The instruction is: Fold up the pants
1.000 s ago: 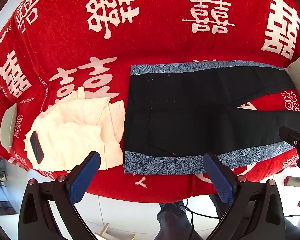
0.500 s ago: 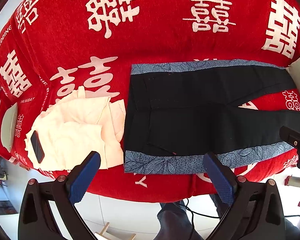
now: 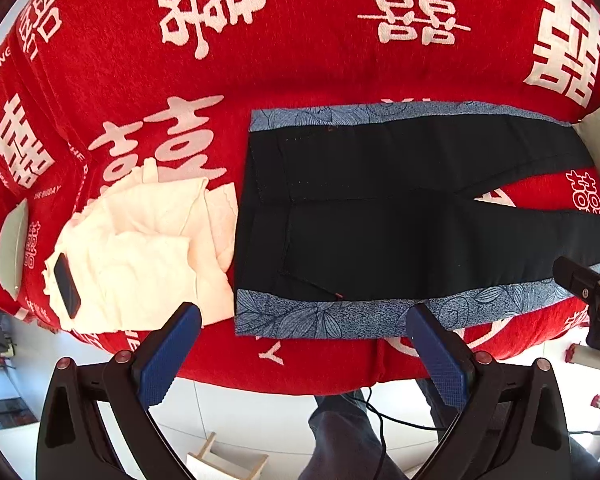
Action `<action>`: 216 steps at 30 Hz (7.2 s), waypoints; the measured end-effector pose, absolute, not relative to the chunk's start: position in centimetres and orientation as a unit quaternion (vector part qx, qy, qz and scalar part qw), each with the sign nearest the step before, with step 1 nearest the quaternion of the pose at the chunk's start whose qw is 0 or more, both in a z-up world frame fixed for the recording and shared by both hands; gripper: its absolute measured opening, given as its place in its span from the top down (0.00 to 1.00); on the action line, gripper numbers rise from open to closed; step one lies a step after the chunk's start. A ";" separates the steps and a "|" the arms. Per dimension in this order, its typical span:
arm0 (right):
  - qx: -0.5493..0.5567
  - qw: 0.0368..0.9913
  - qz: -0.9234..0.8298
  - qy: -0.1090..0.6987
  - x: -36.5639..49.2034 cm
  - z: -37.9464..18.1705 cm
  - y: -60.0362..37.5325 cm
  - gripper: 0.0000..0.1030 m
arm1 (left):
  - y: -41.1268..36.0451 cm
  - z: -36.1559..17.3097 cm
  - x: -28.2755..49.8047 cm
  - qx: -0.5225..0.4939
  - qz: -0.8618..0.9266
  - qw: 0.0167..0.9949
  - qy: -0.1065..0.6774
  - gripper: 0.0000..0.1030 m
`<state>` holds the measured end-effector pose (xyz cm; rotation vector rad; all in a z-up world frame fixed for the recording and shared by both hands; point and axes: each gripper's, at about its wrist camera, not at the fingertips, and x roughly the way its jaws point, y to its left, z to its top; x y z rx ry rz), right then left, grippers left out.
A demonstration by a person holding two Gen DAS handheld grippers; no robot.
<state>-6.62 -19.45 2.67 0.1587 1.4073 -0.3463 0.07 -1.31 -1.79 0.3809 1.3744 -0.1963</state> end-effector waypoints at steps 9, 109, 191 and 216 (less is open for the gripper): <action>0.019 0.728 -0.115 0.676 -6.8 0.9 -21.6 0.00 | -3.0 -3.6 -0.8 0.114 -0.048 0.751 0.649 0.00; 0.252 0.775 -0.007 0.580 4.8 -7.9 -43.5 0.25 | -13.0 -16.7 15.3 0.081 -0.076 0.777 0.620 0.16; 0.091 0.748 -0.226 0.618 -2.4 -8.1 -69.4 0.55 | -36.0 -20.3 18.6 0.126 -0.030 0.785 0.605 0.00; 0.328 0.732 -0.108 0.588 -5.6 -7.8 -42.4 0.45 | -1.1 -21.1 23.5 0.076 0.052 0.771 0.631 0.00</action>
